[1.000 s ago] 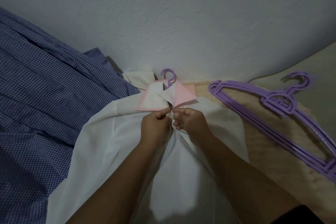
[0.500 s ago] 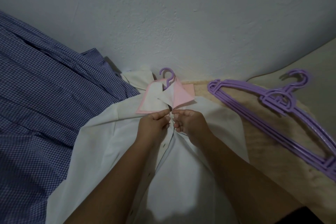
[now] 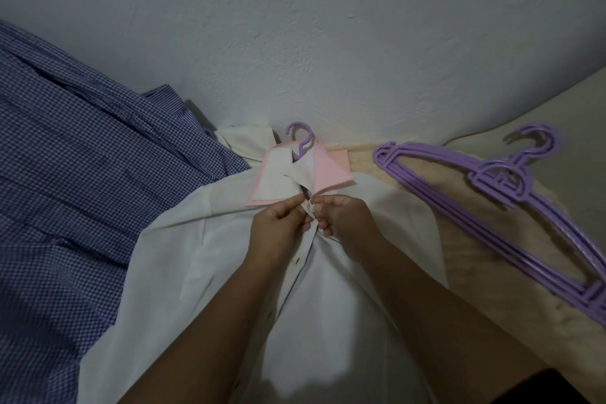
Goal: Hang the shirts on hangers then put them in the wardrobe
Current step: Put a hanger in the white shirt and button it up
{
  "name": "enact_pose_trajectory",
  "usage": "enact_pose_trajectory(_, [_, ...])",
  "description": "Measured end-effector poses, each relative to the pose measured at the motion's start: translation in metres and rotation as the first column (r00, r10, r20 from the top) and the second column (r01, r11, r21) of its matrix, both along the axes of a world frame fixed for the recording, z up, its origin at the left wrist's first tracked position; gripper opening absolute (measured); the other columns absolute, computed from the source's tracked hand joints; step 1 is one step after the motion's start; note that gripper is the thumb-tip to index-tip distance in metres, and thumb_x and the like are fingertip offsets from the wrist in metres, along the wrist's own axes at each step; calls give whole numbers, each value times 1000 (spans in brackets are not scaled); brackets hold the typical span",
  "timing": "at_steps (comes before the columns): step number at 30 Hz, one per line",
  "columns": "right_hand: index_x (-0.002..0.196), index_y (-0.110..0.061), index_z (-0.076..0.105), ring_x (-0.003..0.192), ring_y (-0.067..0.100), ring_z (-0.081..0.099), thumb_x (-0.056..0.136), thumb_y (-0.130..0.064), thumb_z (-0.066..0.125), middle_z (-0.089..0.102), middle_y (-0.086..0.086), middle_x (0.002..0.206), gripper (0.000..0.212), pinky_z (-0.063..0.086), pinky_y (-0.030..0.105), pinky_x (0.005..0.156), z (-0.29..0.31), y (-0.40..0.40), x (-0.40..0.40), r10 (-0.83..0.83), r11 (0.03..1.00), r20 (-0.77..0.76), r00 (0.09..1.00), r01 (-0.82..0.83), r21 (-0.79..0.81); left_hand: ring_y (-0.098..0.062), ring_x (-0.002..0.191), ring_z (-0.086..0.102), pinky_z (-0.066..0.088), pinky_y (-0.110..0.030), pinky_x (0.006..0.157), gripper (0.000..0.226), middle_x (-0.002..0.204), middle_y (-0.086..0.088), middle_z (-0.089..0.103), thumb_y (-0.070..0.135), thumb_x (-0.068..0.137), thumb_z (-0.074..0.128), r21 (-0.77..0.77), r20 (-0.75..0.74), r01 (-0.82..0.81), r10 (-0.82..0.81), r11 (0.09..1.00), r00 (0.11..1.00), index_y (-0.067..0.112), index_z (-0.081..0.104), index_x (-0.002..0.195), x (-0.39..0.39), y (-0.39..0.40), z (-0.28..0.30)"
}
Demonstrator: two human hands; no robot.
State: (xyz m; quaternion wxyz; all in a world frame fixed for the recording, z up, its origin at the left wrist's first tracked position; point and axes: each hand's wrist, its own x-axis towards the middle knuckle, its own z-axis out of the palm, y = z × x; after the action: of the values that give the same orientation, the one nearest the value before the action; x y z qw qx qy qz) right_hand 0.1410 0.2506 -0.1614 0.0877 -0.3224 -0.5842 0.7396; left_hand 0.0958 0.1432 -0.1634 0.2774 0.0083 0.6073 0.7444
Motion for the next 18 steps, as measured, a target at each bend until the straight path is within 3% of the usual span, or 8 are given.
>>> enact_pose_trajectory(2, [80, -10, 65, 44, 9, 44, 89, 3, 55, 55, 5, 56, 19, 38, 18, 41, 0, 2, -1, 5, 1000, 14, 1000, -5, 24, -20, 72, 59, 52, -24, 73, 16, 82, -14, 71, -1, 91, 57, 4, 3, -4, 4, 1000, 1000, 1, 71, 99, 0, 0, 3])
enact_pose_trajectory(5, [81, -9, 66, 45, 10, 44, 89, 3, 55, 54, 5, 57, 18, 37, 18, 41, 0, 2, -1, 6, 1000, 10, 1000, -6, 12, -29, 85, 61, 47, -37, 89, 18, 94, -22, 70, -3, 88, 60, 22, 19, 6, -7, 1000, 1000, -4, 71, 102, -2, -1, 0])
enact_pose_trajectory(8, [77, -9, 65, 45, 11, 42, 88, 4, 54, 52, 7, 58, 21, 35, 19, 42, -2, 0, -2, -7, 1000, 1, 1000, 7, -21, -28, 98, 68, 49, -38, 98, 18, 96, -13, 74, -4, 85, 64, -67, -38, 23, -26, 997, 999, 7, 75, 95, -5, -3, -3])
enact_pose_trajectory(12, [82, -7, 66, 43, 8, 44, 90, 2, 54, 53, 5, 55, 17, 37, 17, 42, -2, 1, -2, 4, 998, 20, 1000, -5, 60, -19, 69, 64, 52, -27, 77, 15, 80, -15, 72, -4, 90, 58, -23, 18, 5, -5, 1000, 1000, -1, 71, 97, -6, -2, -1])
enact_pose_trajectory(15, [91, -6, 66, 47, 10, 47, 90, 0, 55, 54, 4, 56, 13, 39, 15, 44, -1, 0, -1, 15, 995, 29, 999, -18, 103, -20, 65, 59, 52, -27, 72, 15, 77, -19, 68, -3, 91, 55, -32, 8, 12, -12, 999, 1000, 1, 70, 92, -7, -1, 1])
enact_pose_trajectory(18, [99, -7, 68, 52, 7, 51, 91, -1, 54, 57, 4, 62, 17, 41, 11, 48, 0, 2, 3, 60, 989, 37, 998, -65, 130, -15, 59, 61, 53, -21, 66, 16, 70, -12, 69, -4, 91, 56, -43, -1, 32, -32, 999, 999, 4, 69, 92, -10, -3, 1])
